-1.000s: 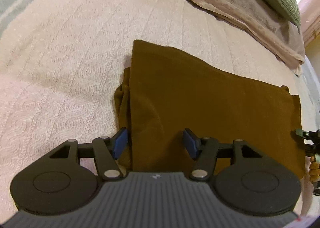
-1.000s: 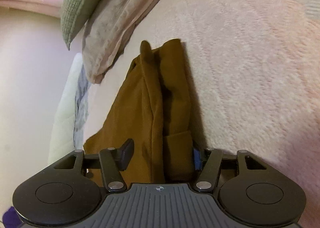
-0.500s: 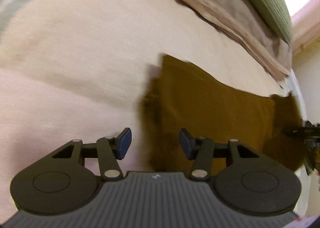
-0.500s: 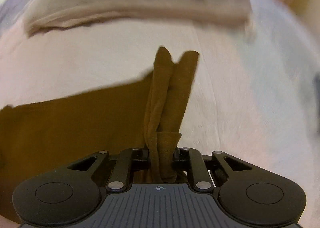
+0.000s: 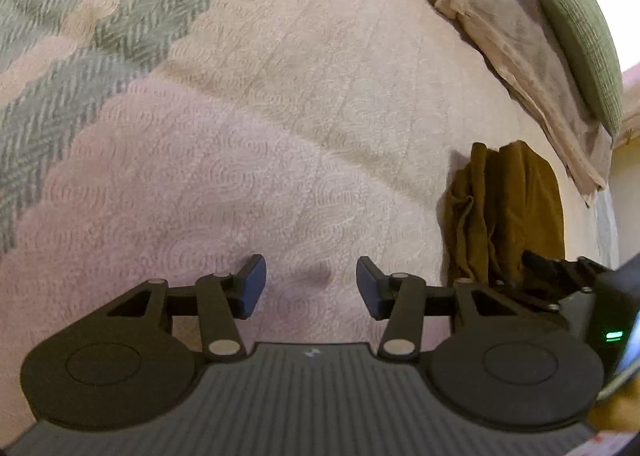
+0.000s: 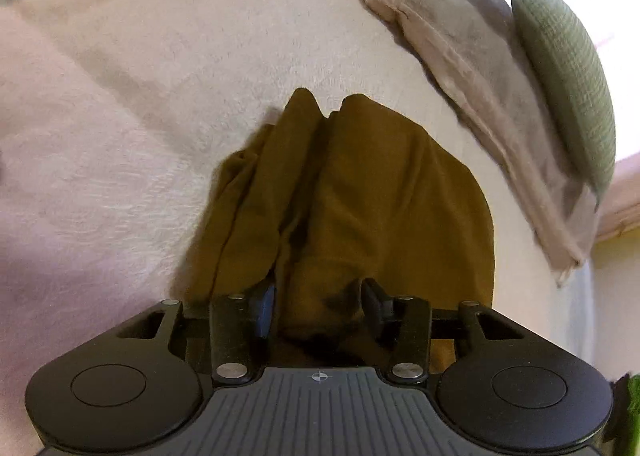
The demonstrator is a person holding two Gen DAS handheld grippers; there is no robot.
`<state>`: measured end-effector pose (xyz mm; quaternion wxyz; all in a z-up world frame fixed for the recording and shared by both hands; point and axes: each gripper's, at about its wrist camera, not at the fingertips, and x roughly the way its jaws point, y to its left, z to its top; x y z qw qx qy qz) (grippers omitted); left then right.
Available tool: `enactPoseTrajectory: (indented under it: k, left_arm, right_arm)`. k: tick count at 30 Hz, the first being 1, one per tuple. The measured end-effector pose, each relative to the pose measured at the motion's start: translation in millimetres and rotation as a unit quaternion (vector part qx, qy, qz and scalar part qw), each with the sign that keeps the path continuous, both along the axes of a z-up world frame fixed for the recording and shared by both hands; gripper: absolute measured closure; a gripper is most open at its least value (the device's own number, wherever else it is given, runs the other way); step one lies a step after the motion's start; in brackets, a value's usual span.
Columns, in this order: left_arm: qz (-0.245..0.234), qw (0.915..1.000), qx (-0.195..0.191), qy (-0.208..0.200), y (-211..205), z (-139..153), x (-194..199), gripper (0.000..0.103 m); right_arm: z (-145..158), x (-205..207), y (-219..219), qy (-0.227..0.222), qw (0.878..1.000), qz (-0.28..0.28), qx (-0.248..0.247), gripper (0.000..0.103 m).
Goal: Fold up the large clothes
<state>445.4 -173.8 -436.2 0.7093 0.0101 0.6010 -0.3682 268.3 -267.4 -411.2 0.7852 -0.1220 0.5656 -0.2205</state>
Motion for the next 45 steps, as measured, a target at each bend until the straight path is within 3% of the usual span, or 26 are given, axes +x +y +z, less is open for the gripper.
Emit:
enactPoseTrajectory:
  k: [3, 5, 9, 12, 15, 19, 20, 22, 24, 31, 34, 35, 36, 38, 43, 45]
  left_arm:
    - [-0.008, 0.9996, -0.022, 0.015, -9, 13, -4, 0.058]
    - [-0.015, 0.9978, -0.053, 0.037, -20, 25, -10, 0.058]
    - [-0.039, 0.9873, -0.114, 0.103, -56, 36, -27, 0.058]
    - [-0.049, 0.9813, -0.129, 0.134, -90, 30, -41, 0.059]
    - [-0.061, 0.9823, -0.125, 0.126, -118, 20, -51, 0.060]
    - [-0.101, 0.9853, -0.106, 0.089, -153, 11, -64, 0.060]
    - [-0.108, 0.9858, -0.100, 0.081, -158, 9, -67, 0.060]
    - [-0.111, 0.9900, -0.067, 0.056, -168, 3, -71, 0.061]
    - [-0.111, 0.9911, -0.057, 0.046, -172, -2, -74, 0.061]
    - [-0.120, 0.9915, -0.038, 0.033, -181, -8, -77, 0.060]
    - [-0.109, 0.9920, -0.040, 0.050, -182, -14, -75, 0.061]
    - [-0.104, 0.9920, -0.043, 0.057, -180, -15, -74, 0.068]
    - [-0.099, 0.9921, -0.047, 0.061, -179, -14, -74, 0.084]
    - [-0.088, 0.9917, -0.067, 0.066, -174, -4, -75, 0.091]
    - [-0.084, 0.9926, -0.086, 0.017, -153, 32, -78, 0.093]
    - [-0.072, 0.9940, -0.081, 0.015, -143, 30, -70, 0.093]
  right_arm:
    - [54, -18, 4, -0.060, 0.994, 0.002, 0.090, 0.051]
    - [84, -30, 2, -0.087, 0.990, 0.002, 0.114, 0.051]
    - [113, -74, -36, -0.130, 0.984, -0.097, 0.073, 0.051]
    - [97, -100, -93, -0.116, 0.970, -0.201, 0.073, 0.051]
    - [64, -127, -158, -0.115, 0.939, -0.297, 0.129, 0.051]
    - [35, -146, -220, -0.180, 0.863, -0.390, 0.267, 0.053]
    - [26, -144, -229, -0.180, 0.849, -0.401, 0.294, 0.056]
    - [18, -135, -239, -0.180, 0.840, -0.399, 0.321, 0.064]
    - [14, -127, -240, -0.173, 0.847, -0.378, 0.330, 0.065]
    - [4, -76, -235, -0.115, 0.900, -0.282, 0.311, 0.065]
    - [4, -68, -233, -0.105, 0.910, -0.263, 0.304, 0.065]
    - [4, -67, -232, -0.104, 0.910, -0.260, 0.304, 0.065]
    - [4, -67, -232, -0.103, 0.911, -0.258, 0.304, 0.065]
    - [7, -65, -226, -0.101, 0.916, -0.249, 0.299, 0.065]
    - [15, -55, -211, -0.093, 0.934, -0.203, 0.278, 0.065]
    - [17, -46, -194, -0.081, 0.950, -0.173, 0.247, 0.065]
